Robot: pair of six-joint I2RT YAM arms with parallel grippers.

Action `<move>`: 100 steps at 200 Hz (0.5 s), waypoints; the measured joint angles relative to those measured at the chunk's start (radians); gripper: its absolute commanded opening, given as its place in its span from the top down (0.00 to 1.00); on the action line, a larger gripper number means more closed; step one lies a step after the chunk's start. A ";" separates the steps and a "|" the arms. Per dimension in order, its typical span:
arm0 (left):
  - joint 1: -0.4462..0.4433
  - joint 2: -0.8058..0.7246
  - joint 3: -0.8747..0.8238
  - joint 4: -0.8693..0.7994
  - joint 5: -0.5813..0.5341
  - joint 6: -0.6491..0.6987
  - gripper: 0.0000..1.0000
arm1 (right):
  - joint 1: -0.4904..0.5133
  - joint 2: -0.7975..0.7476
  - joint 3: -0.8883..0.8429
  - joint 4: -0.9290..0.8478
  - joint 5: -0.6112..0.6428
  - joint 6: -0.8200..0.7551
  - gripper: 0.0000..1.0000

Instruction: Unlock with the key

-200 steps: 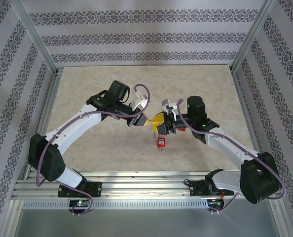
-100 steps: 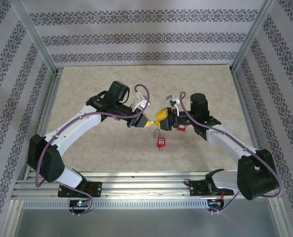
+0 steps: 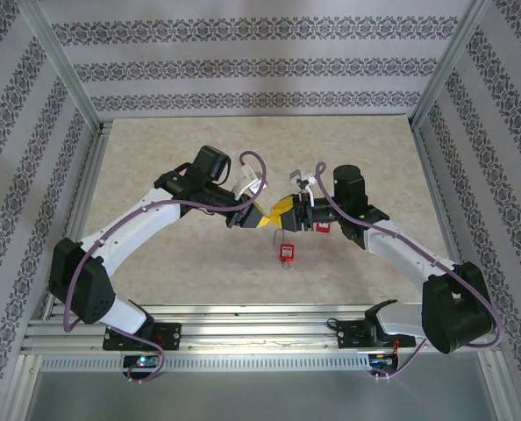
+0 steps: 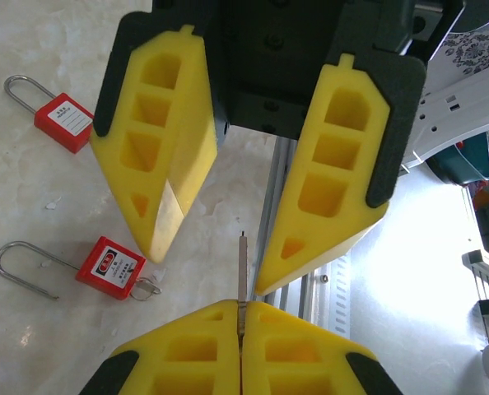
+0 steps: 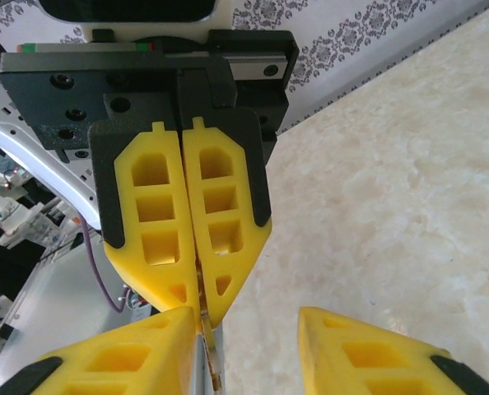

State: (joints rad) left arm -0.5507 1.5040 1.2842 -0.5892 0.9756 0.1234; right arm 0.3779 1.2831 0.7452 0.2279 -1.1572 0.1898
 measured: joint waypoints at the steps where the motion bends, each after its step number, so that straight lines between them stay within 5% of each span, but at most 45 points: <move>1: 0.000 0.000 0.000 0.000 0.000 0.000 1.00 | 0.000 0.000 0.000 0.000 0.000 0.001 0.64; 77: 0.000 0.003 0.000 -0.002 -0.010 0.001 1.00 | 0.013 0.001 0.000 0.000 -0.038 0.016 1.00; 100: 0.000 0.003 0.000 -0.004 -0.007 0.002 1.00 | 0.013 0.000 0.000 0.000 -0.045 0.016 1.00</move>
State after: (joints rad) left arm -0.5507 1.5066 1.2842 -0.5930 0.9684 0.1249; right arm 0.3904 1.2835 0.7452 0.2283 -1.2022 0.2054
